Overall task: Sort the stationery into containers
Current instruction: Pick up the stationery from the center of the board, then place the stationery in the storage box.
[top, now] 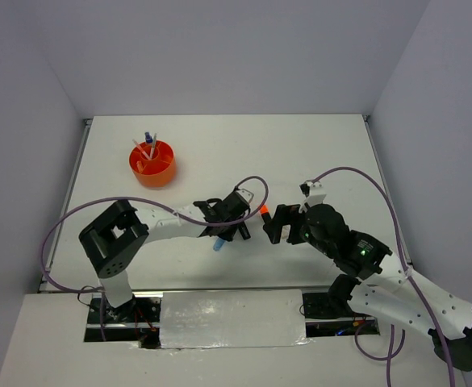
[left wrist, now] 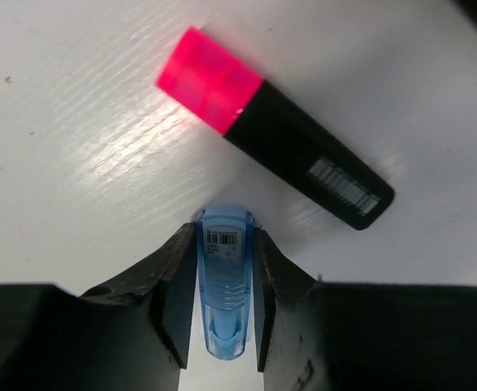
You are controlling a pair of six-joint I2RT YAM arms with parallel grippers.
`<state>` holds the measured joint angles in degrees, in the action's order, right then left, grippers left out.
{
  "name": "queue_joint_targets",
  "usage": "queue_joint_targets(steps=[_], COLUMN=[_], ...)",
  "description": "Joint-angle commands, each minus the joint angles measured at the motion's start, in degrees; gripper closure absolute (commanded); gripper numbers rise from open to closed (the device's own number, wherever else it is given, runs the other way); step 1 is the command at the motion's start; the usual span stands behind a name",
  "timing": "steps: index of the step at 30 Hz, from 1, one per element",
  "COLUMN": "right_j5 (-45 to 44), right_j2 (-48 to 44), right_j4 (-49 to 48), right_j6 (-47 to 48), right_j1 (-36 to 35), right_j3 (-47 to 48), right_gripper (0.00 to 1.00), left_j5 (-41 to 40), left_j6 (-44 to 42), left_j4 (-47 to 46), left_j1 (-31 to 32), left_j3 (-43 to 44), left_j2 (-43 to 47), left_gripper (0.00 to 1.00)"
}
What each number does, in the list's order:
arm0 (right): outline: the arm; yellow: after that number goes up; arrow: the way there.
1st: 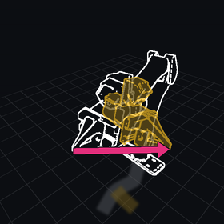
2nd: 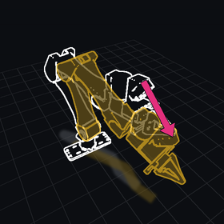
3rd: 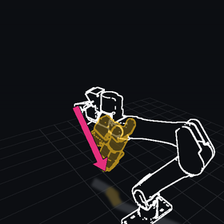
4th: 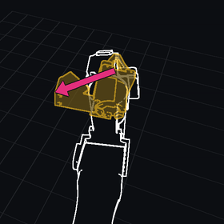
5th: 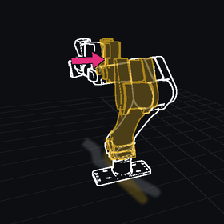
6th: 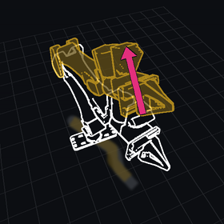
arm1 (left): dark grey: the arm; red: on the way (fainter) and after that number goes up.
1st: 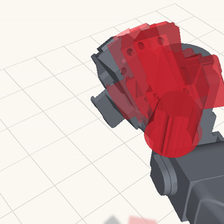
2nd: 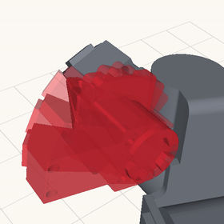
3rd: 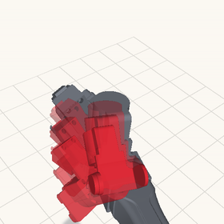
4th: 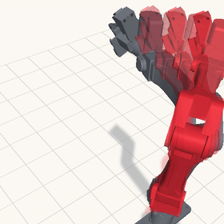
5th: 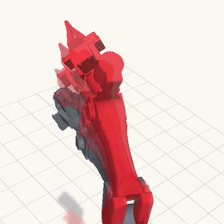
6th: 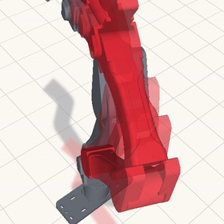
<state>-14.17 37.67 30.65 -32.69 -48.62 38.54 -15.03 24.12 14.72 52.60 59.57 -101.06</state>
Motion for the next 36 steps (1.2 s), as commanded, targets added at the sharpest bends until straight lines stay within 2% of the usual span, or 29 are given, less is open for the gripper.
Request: queue_joint_targets(steps=[1, 3, 6, 9, 10, 11, 12, 14, 15, 18, 20, 21, 22, 24, 26, 30, 36], right_j5=[-0.1, 0.1, 1.2, 3.0, 3.3, 3.6, 3.8, 4.6, 4.7, 5.5, 5.8, 6.3, 6.4, 7.2, 7.7, 9.2, 8.3], right_j2=[-0.9, -1.1, -0.8, -0.5, -0.4, -0.1, -0.1, 0.0, -0.1, -0.8, -1.4, -1.5, -1.5, -1.2, -0.2, 0.9, 1.4], right_j4=[-2.3, -2.6, -3.8, -6.3, -6.7, -6.9, -7.4, -7.5, -7.5, -8.0, -8.6, -8.8, -9.0, -9.8, -9.8, -9.6, -9.6], right_j6=[1.1, 1.3, 1.5, 2.2, 2.4, 2.6, 2.6, 2.9, 3.1, 3.8, 4.5, 4.7, 5.3, 5.7, 6.0, 6.6, 7.6], right_j1=[-0.4, -0.3, -0.4, -0.3, -0.3, -0.3, -0.3, -0.3, -0.3, -0.3, -0.2, -0.3, -0.3, -0.3, -0.2, -0.2, -0.2], right_j3=[-0.4, -0.7, -1.0, -1.8, -2.2, -2.2, -2.4, -2.5, -2.7, -3.0, -3.3, -3.5, -3.6, -3.7, -3.5, -2.9, -3.0], right_gripper=[0.00, 0.00, 0.00, 0.00, 0.00, 0.00, 0.00, 0.00, 0.00, 0.00, 0.00, 0.00, 0.00, 0.00, 0.00, 0.00, 0.00], left_j5=[-2.4, -2.6, -2.9, 0.0, 2.0, 3.5, 6.8, 8.0, 11.5, 19.9, 26.8, 30.7, 38.9, 47.3, 54.4, 60.1, 59.9], left_j6=[0.5, 0.8, 2.8, 6.7, 7.9, 11.2, 12.7, 16.5, 17.4, 17.4, 17.5, 18.0, 19.5, 21.4, 22.3, 23.4, 24.3], left_j4=[3.9, 4.7, 6.4, 4.1, 1.4, 0.4, -0.5, 0.0, 0.2, -6.7, -17.9, -23.8, -36.7, -51.3, -60.1, -65.2, -70.5], left_j1=[-2.8, -4.8, -11.3, -21.4, -27.4, -30.8, -38.0, -44.8, -51.1, -61.8, -67.6, -68.9, -70.1, -71.8, -72.1, -73.4, -75.4], left_j3=[-0.9, -0.7, 1.6, 3.2, 3.1, 3.1, 3.7, 5.4, 6.8, 6.8, 3.3, 1.3, -0.8, -6.1, -6.0, -3.8, -6.4], left_j2=[3.1, 7.2, 14.4, 22.7, 24.6, 27.0, 27.7, 27.1, 26.4, 23.5, 21.5, 21.0, 19.5, 17.0, 11.6, 2.4, 0.8], left_gripper=[1.00, 1.00, 1.00, 1.00, 1.00, 1.00, 1.00, 1.00, 1.00, 1.00, 1.00, 1.00, 1.00, 1.00, 0.99, 0.99, 0.98])
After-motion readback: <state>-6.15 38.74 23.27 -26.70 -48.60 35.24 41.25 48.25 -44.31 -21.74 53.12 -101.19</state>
